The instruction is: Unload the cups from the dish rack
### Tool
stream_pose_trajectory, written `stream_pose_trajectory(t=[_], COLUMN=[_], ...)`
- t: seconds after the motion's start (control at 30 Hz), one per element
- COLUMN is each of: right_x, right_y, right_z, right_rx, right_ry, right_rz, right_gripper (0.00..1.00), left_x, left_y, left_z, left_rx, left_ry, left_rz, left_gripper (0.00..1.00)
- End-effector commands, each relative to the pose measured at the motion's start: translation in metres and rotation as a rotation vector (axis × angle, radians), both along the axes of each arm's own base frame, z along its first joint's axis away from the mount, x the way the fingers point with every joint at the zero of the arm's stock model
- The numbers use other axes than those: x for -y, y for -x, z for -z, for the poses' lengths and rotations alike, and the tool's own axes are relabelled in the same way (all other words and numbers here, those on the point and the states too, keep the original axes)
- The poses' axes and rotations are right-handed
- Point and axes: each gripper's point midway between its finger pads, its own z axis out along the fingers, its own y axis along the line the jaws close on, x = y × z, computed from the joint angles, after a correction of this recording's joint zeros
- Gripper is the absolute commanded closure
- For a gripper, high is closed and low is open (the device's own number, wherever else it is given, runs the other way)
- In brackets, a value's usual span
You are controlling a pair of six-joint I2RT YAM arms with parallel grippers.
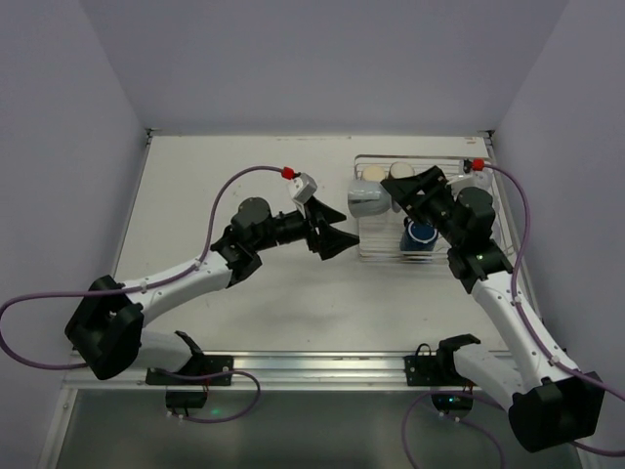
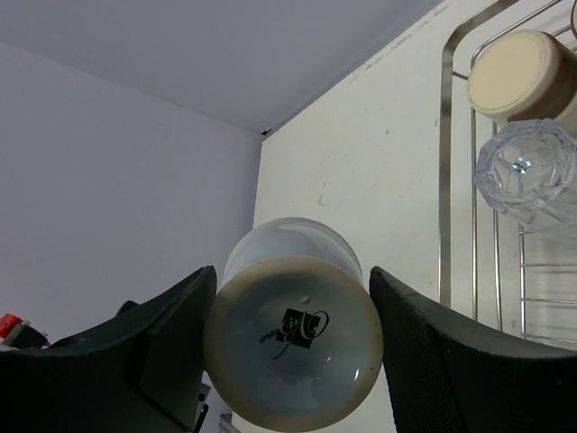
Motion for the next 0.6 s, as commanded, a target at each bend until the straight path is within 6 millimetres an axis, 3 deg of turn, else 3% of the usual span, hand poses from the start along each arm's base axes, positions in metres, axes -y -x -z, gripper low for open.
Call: stream_pose_trajectory(t=[0.0, 0.07, 0.2, 0.33, 0.43, 0.57], right_x=[0.001, 0.0, -0.005, -0.009, -0.013, -0.02], right_y=[0.001, 0.001, 0.004, 0.009, 0.011, 0.015], right_z=[-0.041, -0.04, -0.038, -0.041, -0.038, -0.035], right_rx=[0.124, 0.123, 0.119, 0.125, 0.113, 0.108], right_ry=[-0.047, -0.05, -0.072, -0.091, -0.1, -0.13], right_rz=[-0.002, -0.006, -0.037, -0.068, -0.095, -0.141], right_gripper=[1.0, 1.0, 1.0, 1.0, 1.0, 1.0], left_x=[-0.008, -0.011, -0.016, -0.003, 0.007, 0.02], left_y=[0.007, 0.011, -0.005, -0.024, -0.028, -0.035], left_z=[0.004, 0.008, 0.012, 0.002, -0.016, -0.02], left_rx=[0.04, 0.037, 0.043, 0.085, 0.116, 0.129], left_ry=[-0.041, -0.047, -0.063, -0.055, -0.003, 0.033], left_rz=[0.004, -0.001, -0.088, -0.106, -0.082, -0.059], left_gripper=[0.13, 0.12, 0.04, 0.03, 0.03, 0.07])
